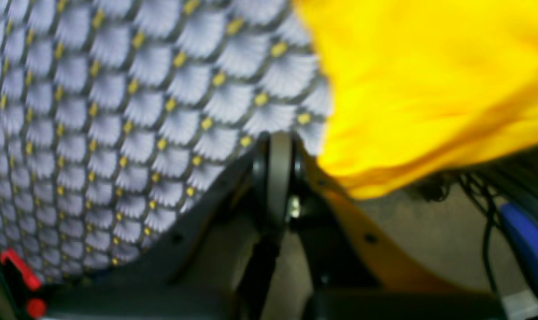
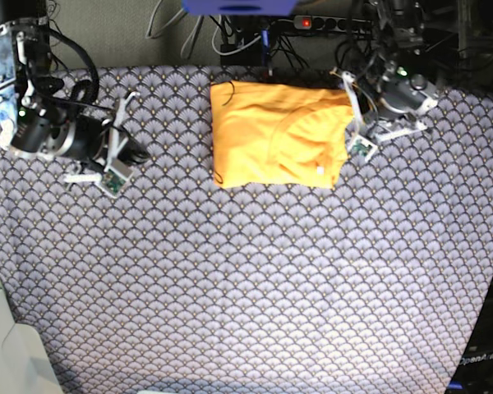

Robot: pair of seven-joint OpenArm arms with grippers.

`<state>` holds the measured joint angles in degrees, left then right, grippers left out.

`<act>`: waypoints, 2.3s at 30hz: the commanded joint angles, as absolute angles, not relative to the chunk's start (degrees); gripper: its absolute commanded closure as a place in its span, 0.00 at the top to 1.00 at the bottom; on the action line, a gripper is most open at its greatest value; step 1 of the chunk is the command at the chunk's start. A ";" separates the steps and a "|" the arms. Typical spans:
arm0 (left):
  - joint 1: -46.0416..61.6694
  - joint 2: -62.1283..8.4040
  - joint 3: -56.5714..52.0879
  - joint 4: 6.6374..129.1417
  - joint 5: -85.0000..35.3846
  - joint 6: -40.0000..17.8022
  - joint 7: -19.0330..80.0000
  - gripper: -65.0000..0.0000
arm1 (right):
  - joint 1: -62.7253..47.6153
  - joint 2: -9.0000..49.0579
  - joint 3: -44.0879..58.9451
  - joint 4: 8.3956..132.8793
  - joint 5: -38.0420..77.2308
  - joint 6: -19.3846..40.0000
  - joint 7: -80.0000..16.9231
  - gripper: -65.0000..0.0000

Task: Fold the T-shirt properly
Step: 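Release the shirt and raise the right gripper away, then push the folded bundle's side with the left gripper to square it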

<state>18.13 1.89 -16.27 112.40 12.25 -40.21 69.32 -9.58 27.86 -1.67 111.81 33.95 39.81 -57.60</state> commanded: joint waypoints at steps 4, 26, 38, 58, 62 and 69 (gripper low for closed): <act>18.42 1.27 -14.64 113.10 17.27 -40.00 72.84 0.00 | -10.68 28.44 1.54 112.57 34.86 40.00 -56.84 0.01; 18.95 2.51 -2.68 108.00 18.24 -40.00 74.07 0.00 | -10.77 28.26 1.36 112.57 34.95 40.00 -56.66 0.01; 12.35 5.49 -10.33 102.81 17.98 -40.00 70.37 0.00 | -10.95 28.26 1.36 112.57 34.95 40.00 -56.92 0.01; -6.81 9.00 -12.26 86.20 17.89 -40.00 69.93 0.00 | -12.53 28.26 1.19 112.57 34.95 40.00 -57.01 0.01; -11.03 9.00 -12.53 82.33 17.71 -40.00 67.03 0.00 | -13.76 28.26 1.19 112.57 34.95 40.00 -56.92 0.01; -17.27 9.00 -14.99 71.52 2.42 -40.00 60.09 0.00 | -14.55 28.26 0.66 112.57 34.95 40.00 -56.92 0.01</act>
